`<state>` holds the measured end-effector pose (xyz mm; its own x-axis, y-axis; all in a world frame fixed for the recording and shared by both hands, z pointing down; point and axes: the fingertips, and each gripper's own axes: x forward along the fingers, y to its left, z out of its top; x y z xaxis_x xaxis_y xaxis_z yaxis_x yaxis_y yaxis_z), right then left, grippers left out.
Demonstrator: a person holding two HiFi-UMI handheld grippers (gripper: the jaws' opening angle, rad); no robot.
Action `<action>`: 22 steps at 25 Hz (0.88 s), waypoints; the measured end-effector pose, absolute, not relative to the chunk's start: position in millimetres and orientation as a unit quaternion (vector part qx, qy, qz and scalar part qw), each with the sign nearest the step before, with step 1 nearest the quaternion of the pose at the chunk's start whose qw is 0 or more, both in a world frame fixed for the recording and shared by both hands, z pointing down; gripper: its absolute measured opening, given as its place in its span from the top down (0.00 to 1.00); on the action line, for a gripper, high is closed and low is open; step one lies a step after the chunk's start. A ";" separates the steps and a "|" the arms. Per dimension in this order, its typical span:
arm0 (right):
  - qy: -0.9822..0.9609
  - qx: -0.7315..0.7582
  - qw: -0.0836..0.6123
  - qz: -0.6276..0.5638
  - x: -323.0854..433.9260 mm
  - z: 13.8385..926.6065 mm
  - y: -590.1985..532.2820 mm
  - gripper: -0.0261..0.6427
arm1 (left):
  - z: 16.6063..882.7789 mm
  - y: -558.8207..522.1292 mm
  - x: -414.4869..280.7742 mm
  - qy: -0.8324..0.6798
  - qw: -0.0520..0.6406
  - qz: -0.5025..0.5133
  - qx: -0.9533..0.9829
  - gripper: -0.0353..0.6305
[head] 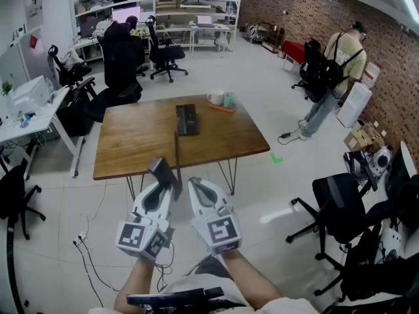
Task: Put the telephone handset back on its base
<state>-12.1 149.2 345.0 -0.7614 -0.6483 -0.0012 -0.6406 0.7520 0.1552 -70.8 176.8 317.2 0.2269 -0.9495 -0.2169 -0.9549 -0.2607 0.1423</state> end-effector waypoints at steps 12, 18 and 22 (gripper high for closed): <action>-0.934 0.348 0.019 -0.076 -25.4 338.5 133.0 0.96 | 313.1 162.5 -86.9 0.606 0.009 0.134 -0.784 0.84; -0.936 0.343 0.018 -0.076 -32.7 341.9 120.7 0.96 | 317.5 150.2 -92.8 0.609 0.007 0.132 -0.782 0.84; -0.937 0.340 0.015 -0.077 -38.0 339.2 111.4 0.96 | 317.0 139.5 -94.5 0.608 0.009 0.126 -0.783 0.84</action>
